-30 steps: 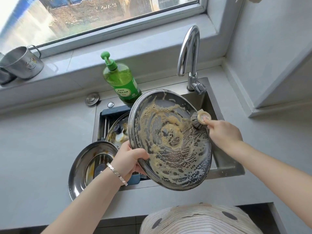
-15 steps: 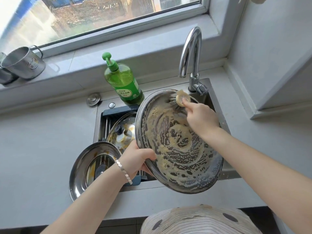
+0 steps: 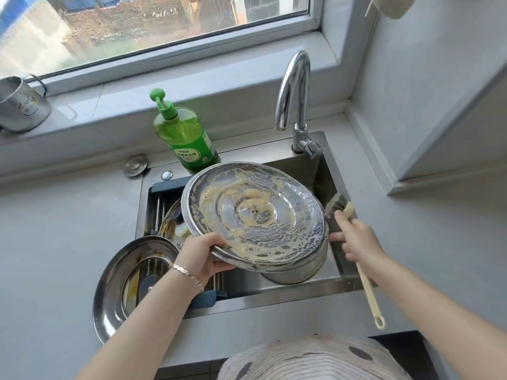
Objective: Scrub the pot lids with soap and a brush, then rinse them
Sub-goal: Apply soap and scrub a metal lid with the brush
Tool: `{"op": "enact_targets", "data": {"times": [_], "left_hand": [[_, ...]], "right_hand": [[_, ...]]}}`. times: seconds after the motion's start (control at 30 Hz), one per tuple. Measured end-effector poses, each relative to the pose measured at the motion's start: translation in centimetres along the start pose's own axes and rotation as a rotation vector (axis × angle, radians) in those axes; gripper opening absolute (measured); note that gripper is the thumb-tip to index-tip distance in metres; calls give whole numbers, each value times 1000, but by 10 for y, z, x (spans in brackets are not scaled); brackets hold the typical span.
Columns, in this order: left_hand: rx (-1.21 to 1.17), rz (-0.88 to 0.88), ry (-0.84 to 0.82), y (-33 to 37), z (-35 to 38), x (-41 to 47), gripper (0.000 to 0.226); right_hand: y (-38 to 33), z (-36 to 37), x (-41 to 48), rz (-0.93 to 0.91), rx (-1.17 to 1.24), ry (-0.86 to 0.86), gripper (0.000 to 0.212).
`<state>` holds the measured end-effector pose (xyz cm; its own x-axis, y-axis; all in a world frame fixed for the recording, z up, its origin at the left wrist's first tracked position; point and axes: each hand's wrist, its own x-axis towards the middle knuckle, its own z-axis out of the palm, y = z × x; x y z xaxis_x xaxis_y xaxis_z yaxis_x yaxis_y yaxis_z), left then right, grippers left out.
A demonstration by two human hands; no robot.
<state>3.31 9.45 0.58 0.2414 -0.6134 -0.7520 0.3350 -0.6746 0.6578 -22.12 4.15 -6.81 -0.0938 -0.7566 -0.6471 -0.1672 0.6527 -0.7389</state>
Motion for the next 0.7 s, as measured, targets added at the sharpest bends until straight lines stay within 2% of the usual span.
{"op": "enact_targets", "data": {"times": [0.07, 0.13, 0.27, 0.43, 0.6, 0.7], "left_hand": [[37, 56, 31, 0, 6, 0, 20], [146, 151, 90, 2, 7, 2, 15], [485, 435, 97, 11, 9, 7, 18], [748, 615, 146, 20, 25, 6, 36], [832, 821, 206, 21, 24, 3, 40], [775, 888, 142, 20, 14, 6, 48]], "right_hand": [[-5, 2, -11, -276, -296, 51, 40], [-15, 3, -24, -458, -498, 34, 42], [-54, 26, -55, -653, -616, -9, 52], [-88, 63, -76, -889, -767, 128, 65], [-92, 79, -72, -949, -636, 82, 54], [-104, 59, -42, -727, -345, 37, 39]]}}
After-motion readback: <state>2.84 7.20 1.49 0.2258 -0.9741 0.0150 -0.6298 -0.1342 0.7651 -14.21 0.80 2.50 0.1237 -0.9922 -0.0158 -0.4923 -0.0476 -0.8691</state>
